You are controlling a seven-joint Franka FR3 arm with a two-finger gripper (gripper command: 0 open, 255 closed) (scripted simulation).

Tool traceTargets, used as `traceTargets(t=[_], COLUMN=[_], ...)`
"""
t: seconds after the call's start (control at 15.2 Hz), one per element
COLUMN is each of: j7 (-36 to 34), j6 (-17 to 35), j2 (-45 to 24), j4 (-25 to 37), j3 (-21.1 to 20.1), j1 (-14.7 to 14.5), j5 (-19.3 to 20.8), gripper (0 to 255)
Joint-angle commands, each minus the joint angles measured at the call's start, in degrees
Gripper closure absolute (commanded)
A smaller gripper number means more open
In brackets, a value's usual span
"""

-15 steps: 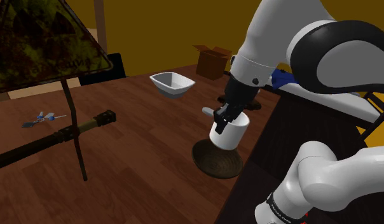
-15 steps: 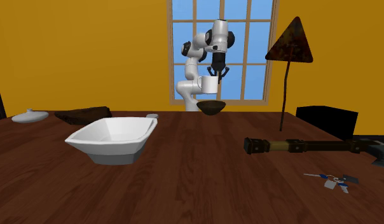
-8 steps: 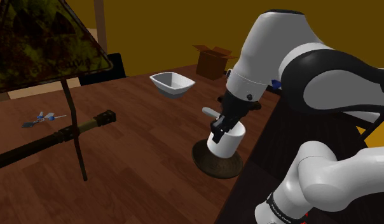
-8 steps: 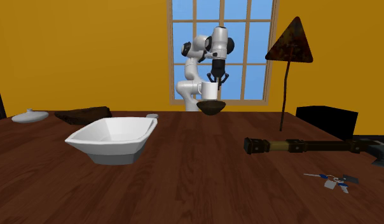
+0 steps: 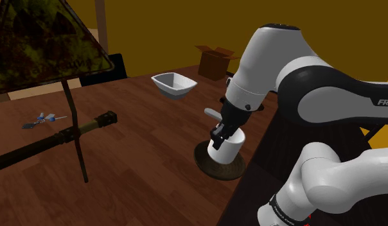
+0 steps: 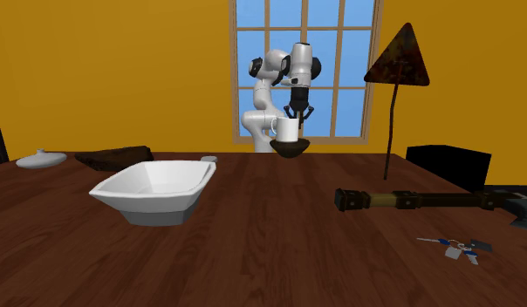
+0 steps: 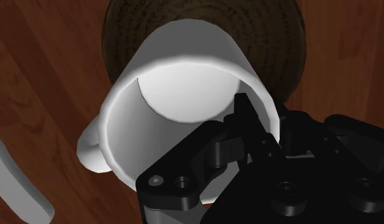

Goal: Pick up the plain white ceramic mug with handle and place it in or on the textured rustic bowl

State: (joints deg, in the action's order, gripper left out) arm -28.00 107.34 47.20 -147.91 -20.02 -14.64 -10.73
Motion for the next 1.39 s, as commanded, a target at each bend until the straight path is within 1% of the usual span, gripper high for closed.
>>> traceTargets(t=[0.0,0.13,0.2,0.53,0.79,1.32], j7=[0.0,0.0,0.0,0.0,-0.2,-0.2], j6=[0.1,0.1,0.1,0.1,-7.3,-7.3], j2=[0.0,0.0,0.0,0.0,0.4,0.4], j4=[0.0,0.0,0.0,0.0,7.0,7.0], j3=[0.0,0.0,0.0,0.0,1.2,1.2], j1=[0.0,0.0,0.0,0.0,0.3,0.3], j5=[0.0,0.0,0.0,0.0,1.0,1.0], gripper=[255,255,0,0,0,0])
